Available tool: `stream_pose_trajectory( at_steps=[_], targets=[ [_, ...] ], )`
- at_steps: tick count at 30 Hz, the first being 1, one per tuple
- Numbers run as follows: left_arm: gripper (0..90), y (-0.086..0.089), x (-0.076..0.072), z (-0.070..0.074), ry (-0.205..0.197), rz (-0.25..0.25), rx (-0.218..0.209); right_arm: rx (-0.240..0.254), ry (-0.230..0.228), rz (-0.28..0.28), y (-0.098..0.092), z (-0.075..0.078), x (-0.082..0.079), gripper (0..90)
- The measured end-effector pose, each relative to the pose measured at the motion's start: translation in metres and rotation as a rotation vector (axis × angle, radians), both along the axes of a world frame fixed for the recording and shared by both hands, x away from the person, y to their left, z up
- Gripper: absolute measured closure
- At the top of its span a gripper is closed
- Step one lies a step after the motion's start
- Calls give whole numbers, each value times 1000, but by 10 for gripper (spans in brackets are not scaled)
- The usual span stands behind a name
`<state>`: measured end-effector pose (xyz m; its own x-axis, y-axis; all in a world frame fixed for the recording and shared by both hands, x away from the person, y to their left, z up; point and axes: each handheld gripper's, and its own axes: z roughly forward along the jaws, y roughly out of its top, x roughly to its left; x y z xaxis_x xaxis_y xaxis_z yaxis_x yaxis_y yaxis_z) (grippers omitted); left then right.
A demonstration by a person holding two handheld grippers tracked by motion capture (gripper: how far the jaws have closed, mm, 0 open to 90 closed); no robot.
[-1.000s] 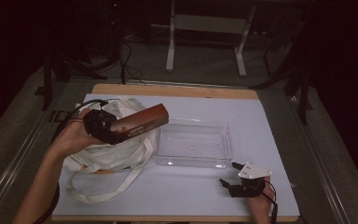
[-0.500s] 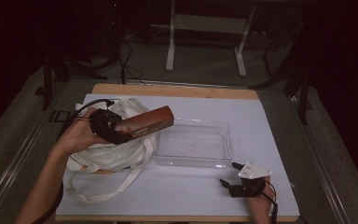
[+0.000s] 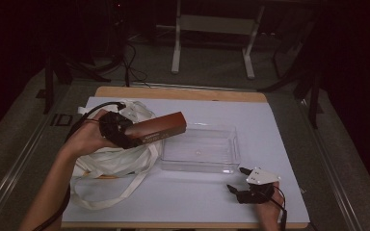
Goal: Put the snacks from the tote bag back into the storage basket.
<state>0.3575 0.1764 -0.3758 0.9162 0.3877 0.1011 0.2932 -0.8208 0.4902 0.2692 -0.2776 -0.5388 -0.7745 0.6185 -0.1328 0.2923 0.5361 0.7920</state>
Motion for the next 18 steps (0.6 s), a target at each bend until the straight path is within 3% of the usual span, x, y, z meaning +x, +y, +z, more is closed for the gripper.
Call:
stream_pose_trajectory(
  at_steps=[18],
  targets=[
    [437,-16,4,0,-11,-48,-16,2,2,0,0,0,0,207]
  ],
)
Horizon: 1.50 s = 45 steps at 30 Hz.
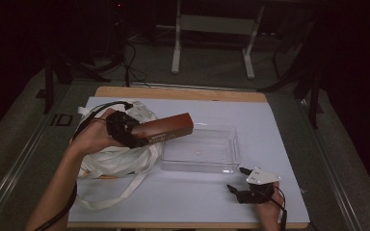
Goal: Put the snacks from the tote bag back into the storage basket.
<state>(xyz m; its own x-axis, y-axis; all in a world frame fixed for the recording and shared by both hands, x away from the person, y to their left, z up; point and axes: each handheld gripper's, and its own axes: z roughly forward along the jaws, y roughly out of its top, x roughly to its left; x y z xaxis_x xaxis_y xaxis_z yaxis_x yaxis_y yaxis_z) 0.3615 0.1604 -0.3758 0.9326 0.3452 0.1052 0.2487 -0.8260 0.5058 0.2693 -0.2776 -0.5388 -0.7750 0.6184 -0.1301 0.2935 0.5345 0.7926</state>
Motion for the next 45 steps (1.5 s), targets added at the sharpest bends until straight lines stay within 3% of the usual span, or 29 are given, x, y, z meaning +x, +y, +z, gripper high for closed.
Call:
stream_pose_trajectory(
  at_steps=[45],
  targets=[
    [436,-34,7,0,5,-93,6,-3,-1,4,0,0,0,207]
  ],
)
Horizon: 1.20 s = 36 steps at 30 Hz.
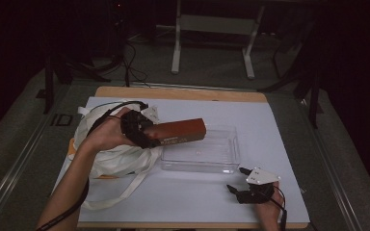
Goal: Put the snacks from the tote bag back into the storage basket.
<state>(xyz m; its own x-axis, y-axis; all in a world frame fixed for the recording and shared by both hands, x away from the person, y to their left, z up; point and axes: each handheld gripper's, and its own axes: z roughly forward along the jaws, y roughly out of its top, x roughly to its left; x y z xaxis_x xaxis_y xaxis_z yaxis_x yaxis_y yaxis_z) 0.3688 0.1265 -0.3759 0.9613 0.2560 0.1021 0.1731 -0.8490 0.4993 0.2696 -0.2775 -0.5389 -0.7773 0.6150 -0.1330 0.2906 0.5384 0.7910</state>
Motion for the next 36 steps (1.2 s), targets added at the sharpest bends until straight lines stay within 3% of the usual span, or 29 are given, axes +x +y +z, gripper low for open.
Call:
stream_pose_trajectory(
  at_steps=[20,36],
  targets=[
    [436,-17,0,-4,1,-42,5,0,1,0,0,0,0,207],
    [436,-32,-1,-9,8,-81,36,-2,0,2,0,0,0,207]
  ],
)
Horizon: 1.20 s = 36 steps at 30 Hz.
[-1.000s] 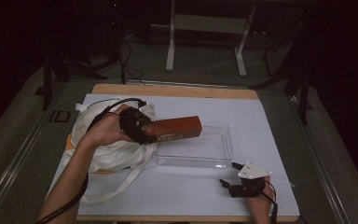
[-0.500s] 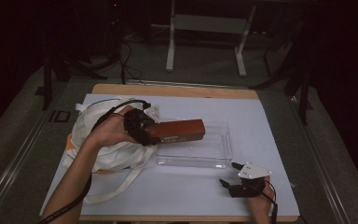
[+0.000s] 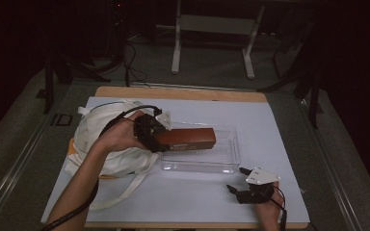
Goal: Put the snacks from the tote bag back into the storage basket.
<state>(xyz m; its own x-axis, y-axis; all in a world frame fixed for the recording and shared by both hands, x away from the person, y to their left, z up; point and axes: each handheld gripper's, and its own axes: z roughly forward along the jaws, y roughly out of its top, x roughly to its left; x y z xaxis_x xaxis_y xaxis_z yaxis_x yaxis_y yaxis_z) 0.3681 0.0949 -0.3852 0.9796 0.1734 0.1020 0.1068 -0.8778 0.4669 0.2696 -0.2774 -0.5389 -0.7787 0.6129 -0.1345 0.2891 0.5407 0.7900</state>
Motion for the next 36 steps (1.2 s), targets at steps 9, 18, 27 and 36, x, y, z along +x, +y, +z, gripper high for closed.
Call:
stream_pose_trajectory(
  at_steps=[9,18,27,36],
  targets=[
    [435,-5,0,-5,4,-17,13,-2,1,1,0,0,0,207],
    [436,-14,-1,-8,10,-44,27,-1,2,1,0,0,0,207],
    [436,-24,-2,-11,10,-80,47,-1,1,1,0,0,0,206],
    [432,-29,-4,-14,-2,-109,71,-1,1,2,0,0,0,207]
  ],
)
